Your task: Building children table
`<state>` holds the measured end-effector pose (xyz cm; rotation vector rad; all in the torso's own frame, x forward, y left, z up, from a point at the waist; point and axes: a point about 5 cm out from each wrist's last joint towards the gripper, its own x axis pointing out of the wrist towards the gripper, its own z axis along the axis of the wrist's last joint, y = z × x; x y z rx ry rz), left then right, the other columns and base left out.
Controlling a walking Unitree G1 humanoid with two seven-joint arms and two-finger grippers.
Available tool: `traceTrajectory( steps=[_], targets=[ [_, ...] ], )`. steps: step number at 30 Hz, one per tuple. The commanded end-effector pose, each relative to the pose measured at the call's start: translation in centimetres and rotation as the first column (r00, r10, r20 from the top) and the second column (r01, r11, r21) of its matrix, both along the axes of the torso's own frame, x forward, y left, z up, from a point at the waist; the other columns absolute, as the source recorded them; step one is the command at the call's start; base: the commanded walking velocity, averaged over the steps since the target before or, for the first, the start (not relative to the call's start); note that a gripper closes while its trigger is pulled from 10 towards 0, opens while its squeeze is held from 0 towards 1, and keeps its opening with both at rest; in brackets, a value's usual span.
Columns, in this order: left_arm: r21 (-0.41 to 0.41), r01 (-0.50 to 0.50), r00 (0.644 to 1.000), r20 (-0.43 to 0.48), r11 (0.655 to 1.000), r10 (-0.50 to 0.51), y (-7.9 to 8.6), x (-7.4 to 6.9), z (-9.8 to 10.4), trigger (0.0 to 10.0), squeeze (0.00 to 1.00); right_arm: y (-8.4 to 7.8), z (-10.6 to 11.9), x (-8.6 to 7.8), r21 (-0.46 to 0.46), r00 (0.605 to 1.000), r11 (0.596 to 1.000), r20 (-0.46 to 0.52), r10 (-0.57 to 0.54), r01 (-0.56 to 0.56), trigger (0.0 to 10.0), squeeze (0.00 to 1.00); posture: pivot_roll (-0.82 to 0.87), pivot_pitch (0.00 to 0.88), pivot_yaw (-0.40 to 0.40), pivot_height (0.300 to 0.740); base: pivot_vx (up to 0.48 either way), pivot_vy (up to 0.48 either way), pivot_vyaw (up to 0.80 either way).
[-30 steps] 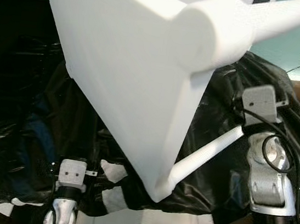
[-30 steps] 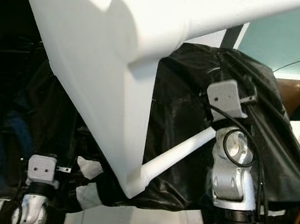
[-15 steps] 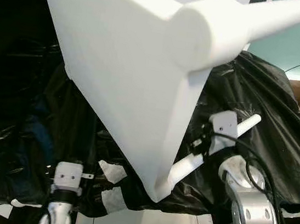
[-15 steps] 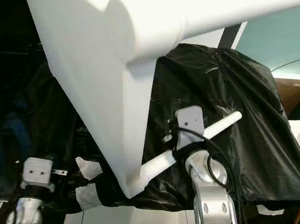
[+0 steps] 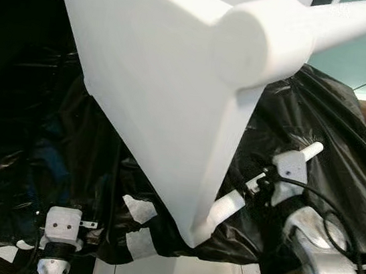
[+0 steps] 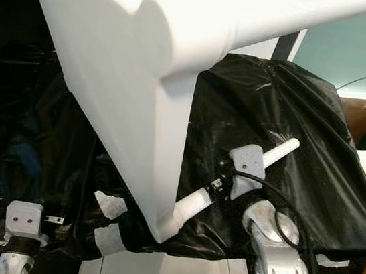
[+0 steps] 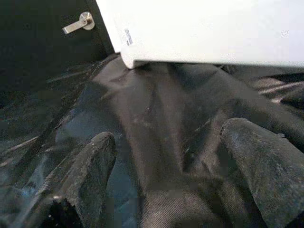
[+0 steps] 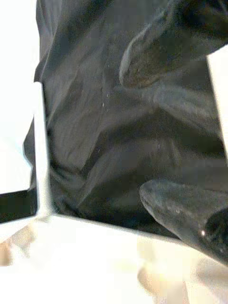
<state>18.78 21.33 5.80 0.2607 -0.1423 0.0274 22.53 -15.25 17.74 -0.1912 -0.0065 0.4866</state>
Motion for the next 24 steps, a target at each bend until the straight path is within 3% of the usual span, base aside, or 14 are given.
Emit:
traceTrajectory(
  steps=[1,3,4,8,16,24],
  targets=[
    [0.003,-0.002,1.000,-0.017,1.000,0.002,-0.1,-0.2,-0.6,10.0,0.00,-0.5,0.5,-1.0,0.061,0.999,0.997,-0.018,0.041,-0.040,10.0,1.00,0.08,0.000,-0.008,0.740,0.000,0.000,0.00],
    [0.004,0.013,1.000,-0.023,1.000,-0.013,-0.4,-0.2,-0.7,10.0,0.00,-0.8,0.7,-1.7,0.087,0.997,0.994,-0.027,0.067,-0.065,10.0,1.00,0.06,0.000,-0.001,0.740,0.000,0.000,0.00],
    [0.005,0.032,0.999,-0.028,0.999,-0.032,-0.8,-0.1,-0.8,10.0,0.00,-0.9,0.9,-2.4,0.106,0.993,0.989,-0.038,0.109,-0.104,10.0,0.00,0.05,0.000,0.003,0.740,0.000,0.000,0.00],
    [0.010,0.078,0.996,-0.039,0.997,-0.077,-1.4,0.2,-0.8,10.0,0.00,-0.6,0.8,-3.7,0.119,0.972,0.971,-0.085,0.218,-0.207,10.0,0.00,0.03,0.000,0.011,0.740,0.000,0.000,0.00],
    [0.019,0.091,0.995,-0.032,0.996,-0.091,-1.5,0.4,-0.7,10.0,0.00,-0.7,-0.1,-5.4,0.129,0.925,0.942,-0.188,0.331,-0.310,10.0,0.00,0.04,0.000,0.013,0.740,0.000,0.000,0.00],
    [0.024,0.083,0.996,-0.032,0.996,-0.082,-1.5,0.3,-0.8,10.0,0.00,-0.9,0.0,-5.2,0.139,0.878,0.906,-0.223,0.423,-0.401,10.0,0.00,0.06,0.000,0.005,0.740,0.000,0.000,0.00]
  ],
)
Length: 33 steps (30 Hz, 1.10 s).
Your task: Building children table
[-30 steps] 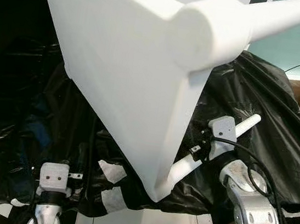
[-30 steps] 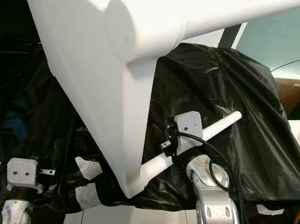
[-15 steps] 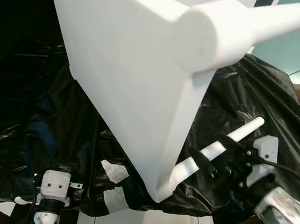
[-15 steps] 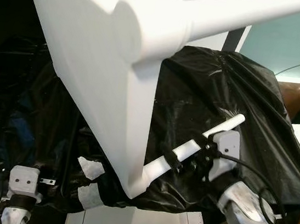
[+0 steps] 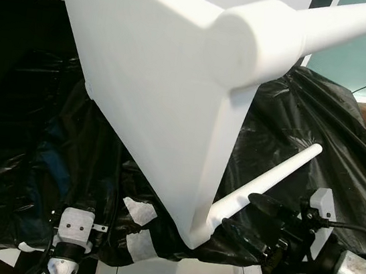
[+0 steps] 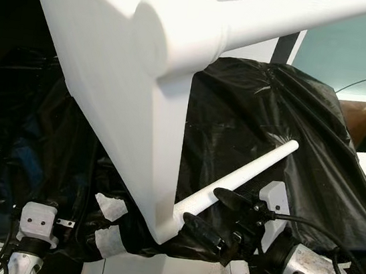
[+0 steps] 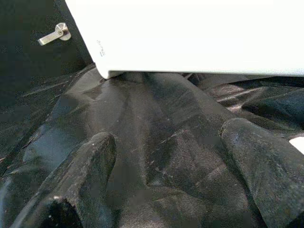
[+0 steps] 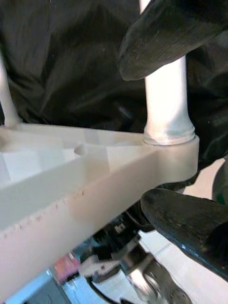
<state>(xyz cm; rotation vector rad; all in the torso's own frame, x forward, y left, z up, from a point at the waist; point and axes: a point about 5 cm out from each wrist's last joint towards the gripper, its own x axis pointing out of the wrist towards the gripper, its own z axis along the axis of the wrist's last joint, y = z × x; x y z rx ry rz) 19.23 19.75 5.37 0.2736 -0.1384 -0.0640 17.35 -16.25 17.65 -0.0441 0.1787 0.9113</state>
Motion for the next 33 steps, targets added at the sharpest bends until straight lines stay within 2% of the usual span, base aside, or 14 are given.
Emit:
traceTrajectory(
  steps=[1,3,6,8,9,11,12,13,14,19,26,33],
  targets=[
    [0.007,-0.006,1.000,-0.015,1.000,0.006,0.1,-0.2,-0.4,10.0,0.00,0.1,0.1,0.0,0.007,1.000,1.000,-0.005,0.023,-0.023,10.0,0.00,0.06,0.000,0.005,0.740,0.000,0.000,0.00],
    [0.006,-0.013,1.000,-0.013,1.000,0.013,0.0,-0.2,-0.5,10.0,0.00,0.6,-0.7,1.1,-0.009,0.995,0.996,-0.028,0.091,-0.092,10.0,0.00,0.07,0.000,-0.003,0.740,0.000,0.000,0.00],
    [0.004,-0.016,1.000,-0.011,1.000,0.016,0.0,-0.2,-0.5,10.0,0.00,0.9,-1.1,1.7,-0.016,0.993,0.993,-0.038,0.116,-0.117,10.0,0.00,0.09,0.000,-0.009,0.740,0.000,0.000,0.00],
    [-0.001,-0.031,0.999,-0.006,1.000,0.031,0.0,-0.3,-0.6,10.0,0.00,1.5,-1.7,3.0,-0.018,0.988,0.989,-0.044,0.149,-0.150,9.8,0.00,0.11,0.000,-0.023,0.740,0.000,0.000,0.00],
    [-0.003,-0.038,0.999,-0.008,0.999,0.038,0.0,-0.5,-0.8,10.0,0.00,1.8,-2.0,3.4,-0.019,0.986,0.986,-0.048,0.163,-0.164,5.4,0.00,0.11,0.000,-0.026,0.740,0.000,0.000,0.00],
    [-0.004,-0.043,0.999,-0.010,0.999,0.043,0.0,-0.5,-0.9,10.0,0.00,1.9,-2.2,3.7,-0.022,0.984,0.985,-0.051,0.171,-0.173,5.4,0.00,0.12,0.000,-0.028,0.740,0.000,0.000,0.00],
    [-0.005,-0.046,0.999,-0.011,0.999,0.046,0.0,-0.6,-1.0,10.0,0.00,2.1,-2.5,3.9,-0.019,0.982,0.983,-0.058,0.179,-0.180,0.8,0.00,0.12,0.000,-0.031,0.740,0.000,0.000,0.00],
    [-0.005,-0.046,0.999,-0.011,0.999,0.046,0.0,-0.6,-1.0,10.0,0.00,2.1,-2.5,3.9,-0.019,0.982,0.983,-0.058,0.179,-0.180,0.8,0.00,0.12,0.000,-0.031,0.740,0.000,0.000,0.00],
    [-0.006,-0.051,0.999,-0.011,0.999,0.051,0.0,-0.6,-1.0,10.0,0.00,2.3,-2.8,4.1,-0.015,0.980,0.982,-0.065,0.187,-0.189,0.0,0.00,0.12,0.000,-0.034,0.740,0.000,0.000,0.00],
    [-0.009,-0.057,0.998,-0.009,0.998,0.057,-0.1,-0.6,-1.0,10.0,0.00,2.7,-3.2,4.5,-0.006,0.975,0.978,-0.076,0.207,-0.208,0.0,0.00,0.13,0.000,-0.038,0.740,0.000,0.000,0.00],
    [-0.015,-0.058,0.998,-0.003,0.998,0.058,-0.4,-0.5,-1.1,10.0,0.00,4.8,-4.2,6.9,0.014,0.970,0.972,-0.057,0.235,-0.234,0.0,0.00,0.13,0.000,-0.043,0.740,0.000,0.000,0.00],
    [-0.020,-0.057,0.998,0.003,0.998,0.058,-0.6,-0.3,-1.1,10.0,0.00,6.0,-4.9,8.5,0.022,0.972,0.973,-0.052,0.229,-0.228,0.0,0.00,0.13,0.000,-0.044,0.740,0.000,0.000,0.00]
  ],
)
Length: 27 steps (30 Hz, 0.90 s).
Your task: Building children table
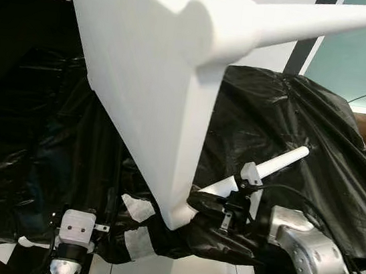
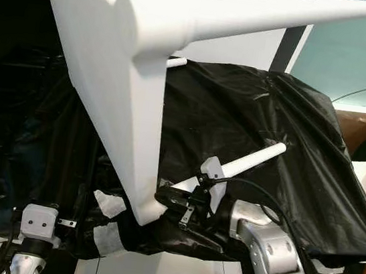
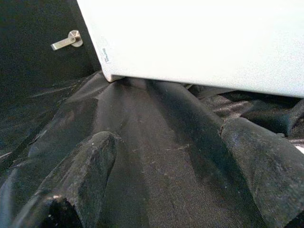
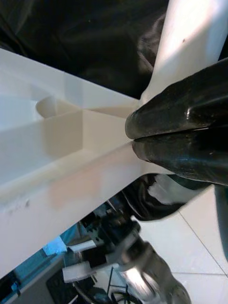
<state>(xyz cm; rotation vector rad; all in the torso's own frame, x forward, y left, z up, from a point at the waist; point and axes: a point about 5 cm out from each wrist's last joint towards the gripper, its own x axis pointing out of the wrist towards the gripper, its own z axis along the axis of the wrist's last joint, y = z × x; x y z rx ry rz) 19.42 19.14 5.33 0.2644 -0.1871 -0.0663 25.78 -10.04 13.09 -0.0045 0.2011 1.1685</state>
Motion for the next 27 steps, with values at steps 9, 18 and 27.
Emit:
traceTrajectory(
  steps=[9,18,27],
  targets=[
    [-0.010,-0.075,0.997,-0.027,0.997,0.075,0.0,-0.2,-0.7,10.0,0.00,2.7,-0.9,3.7,-0.008,1.000,1.000,-0.007,0.020,-0.020,0.0,0.00,0.16,0.000,-0.048,0.740,0.000,0.000,0.00],
    [-0.011,-0.080,0.997,-0.023,0.997,0.080,0.0,-0.7,-0.6,10.0,0.00,5.2,-1.1,4.1,0.025,0.995,0.994,-0.016,0.103,-0.103,0.0,0.00,0.18,0.000,-0.054,0.740,0.000,0.000,0.00],
    [-0.011,-0.091,0.995,-0.037,0.996,0.091,0.2,-1.4,-0.7,10.0,0.00,6.8,-2.9,2.1,0.094,0.975,0.977,-0.098,0.200,-0.191,0.0,0.00,0.16,0.000,-0.053,0.740,0.000,0.000,0.00]
  ],
)
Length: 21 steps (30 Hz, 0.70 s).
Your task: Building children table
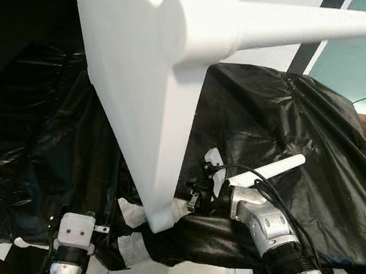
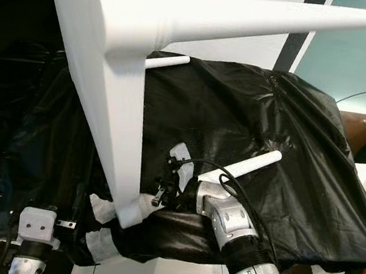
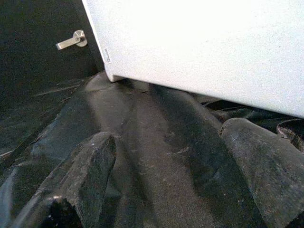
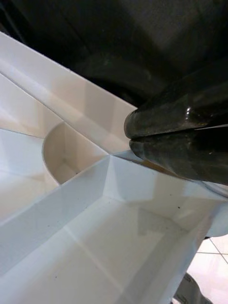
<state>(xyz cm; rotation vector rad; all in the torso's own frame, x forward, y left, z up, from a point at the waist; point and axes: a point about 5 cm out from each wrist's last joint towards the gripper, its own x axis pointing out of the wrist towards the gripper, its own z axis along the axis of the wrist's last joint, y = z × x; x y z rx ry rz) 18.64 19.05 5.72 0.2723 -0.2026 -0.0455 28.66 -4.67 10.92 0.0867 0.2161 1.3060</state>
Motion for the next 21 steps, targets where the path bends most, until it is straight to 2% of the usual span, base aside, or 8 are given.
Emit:
traceTrajectory(
  steps=[1,7,9,12,13,16,19,21],
  targets=[
    [-0.018,-0.072,0.996,-0.055,0.997,0.071,0.3,-0.6,-1.1,10.0,0.00,1.4,-0.7,-0.8,0.010,0.997,0.998,-0.041,0.068,-0.068,0.0,0.00,0.16,0.000,-0.053,0.740,0.000,0.000,0.00],
    [-0.015,-0.075,0.995,-0.059,0.997,0.075,0.5,-0.7,-1.0,10.0,0.00,3.4,-0.9,-0.1,0.034,0.999,0.999,-0.034,0.042,-0.041,0.0,0.00,0.17,0.000,-0.054,0.740,0.000,0.000,0.00],
    [-0.007,-0.088,0.994,-0.061,0.996,0.087,1.0,-1.1,-0.9,10.0,0.00,3.7,-1.1,0.4,0.024,1.000,1.000,-0.006,-0.017,0.017,0.0,0.00,0.19,0.000,-0.057,0.740,0.000,0.000,0.00],
    [-0.006,-0.100,0.993,-0.063,0.995,0.099,1.5,-1.4,-0.8,10.0,0.00,3.6,-1.2,0.8,0.016,0.997,0.997,0.019,-0.079,0.079,0.0,0.00,0.20,0.000,-0.059,0.740,0.000,0.000,0.00],
    [-0.016,-0.114,0.991,-0.072,0.993,0.112,2.1,-1.8,-0.6,10.0,0.00,3.2,-1.3,1.4,0.010,0.986,0.987,0.045,-0.159,0.159,0.0,0.00,0.21,0.000,-0.062,0.740,0.000,0.000,0.00],
    [-0.054,-0.117,0.990,-0.086,0.992,0.113,3.2,-2.8,0.0,10.0,0.00,2.5,-1.6,2.0,-0.012,0.960,0.965,0.100,-0.261,0.264,0.0,0.00,0.22,0.000,-0.068,0.740,0.000,0.000,0.00],
    [-0.068,-0.111,0.990,-0.090,0.992,0.105,3.5,-3.2,0.2,10.0,0.00,2.4,-1.7,2.0,-0.020,0.953,0.959,0.117,-0.279,0.283,0.0,0.00,0.22,0.000,-0.068,0.740,0.000,0.000,0.00],
    [-0.091,-0.029,0.994,-0.105,0.995,0.019,3.7,-4.4,1.0,10.0,0.00,2.3,-1.8,2.1,-0.021,0.945,0.954,0.147,-0.293,0.300,0.0,0.00,0.25,0.000,-0.079,0.740,0.000,0.000,0.00]
  ],
)
